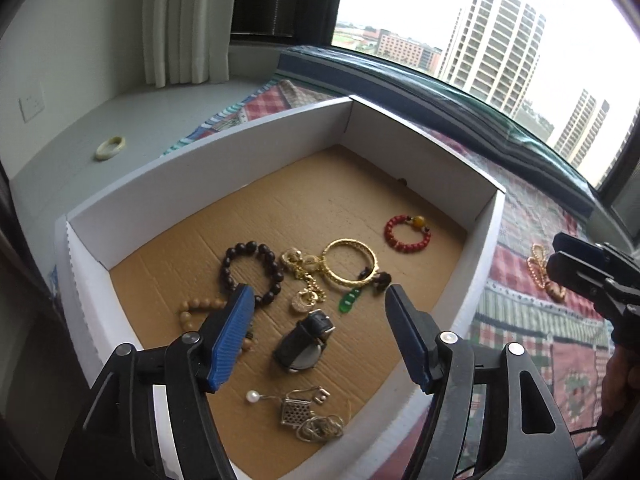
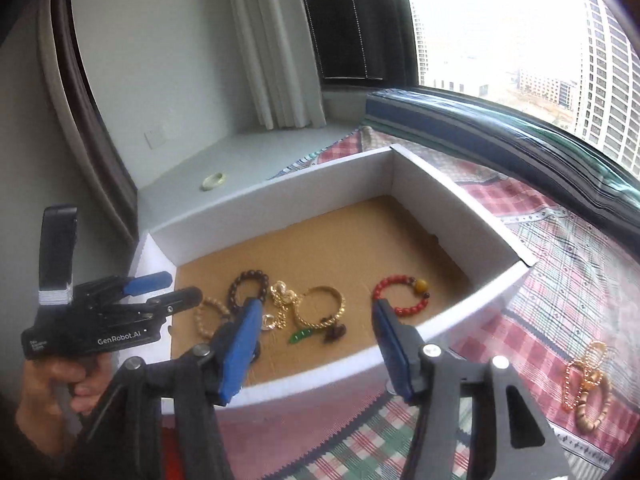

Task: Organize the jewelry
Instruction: 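Move both tools back over the gold bead chain and wooden bracelet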

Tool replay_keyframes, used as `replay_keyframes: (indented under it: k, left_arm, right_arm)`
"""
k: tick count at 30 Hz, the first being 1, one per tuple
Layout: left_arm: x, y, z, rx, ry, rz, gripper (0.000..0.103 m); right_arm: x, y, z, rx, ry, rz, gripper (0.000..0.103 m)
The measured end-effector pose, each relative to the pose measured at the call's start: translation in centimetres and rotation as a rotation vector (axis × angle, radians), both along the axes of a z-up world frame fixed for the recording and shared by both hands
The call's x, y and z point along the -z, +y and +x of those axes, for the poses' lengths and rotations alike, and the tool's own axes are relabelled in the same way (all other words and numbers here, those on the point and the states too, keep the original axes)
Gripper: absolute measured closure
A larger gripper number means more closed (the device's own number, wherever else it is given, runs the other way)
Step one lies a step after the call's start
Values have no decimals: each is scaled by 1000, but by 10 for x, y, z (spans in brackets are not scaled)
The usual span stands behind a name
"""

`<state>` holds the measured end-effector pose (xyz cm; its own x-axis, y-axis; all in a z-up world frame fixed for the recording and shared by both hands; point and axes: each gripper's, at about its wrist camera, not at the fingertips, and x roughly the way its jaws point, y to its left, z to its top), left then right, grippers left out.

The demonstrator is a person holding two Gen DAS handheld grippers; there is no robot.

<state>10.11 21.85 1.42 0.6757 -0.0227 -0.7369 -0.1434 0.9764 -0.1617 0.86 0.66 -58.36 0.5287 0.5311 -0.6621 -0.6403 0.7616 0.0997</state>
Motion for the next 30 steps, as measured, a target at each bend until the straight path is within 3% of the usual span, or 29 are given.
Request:
replay_keyframes:
  k: [8, 12, 17, 25, 30]
  left_arm:
    - [-4, -106, -2, 173, -60, 79, 29]
    - [-3, -143, 0, 225, -56, 58, 29]
    - [-3, -174, 2, 271, -57, 91, 26]
    - [53, -206, 4, 336, 64, 86, 24]
    - [79, -233, 7, 399, 118, 93, 24]
  right_arm:
    - [25, -122, -46, 218, -55, -78, 45]
    - [34, -171, -64, 333, -74, -98, 45]
    - [45, -212, -83, 433, -106, -117, 45]
    - [76, -277, -115, 656, -99, -95, 45]
    - [108, -317, -117, 740, 25, -57, 45]
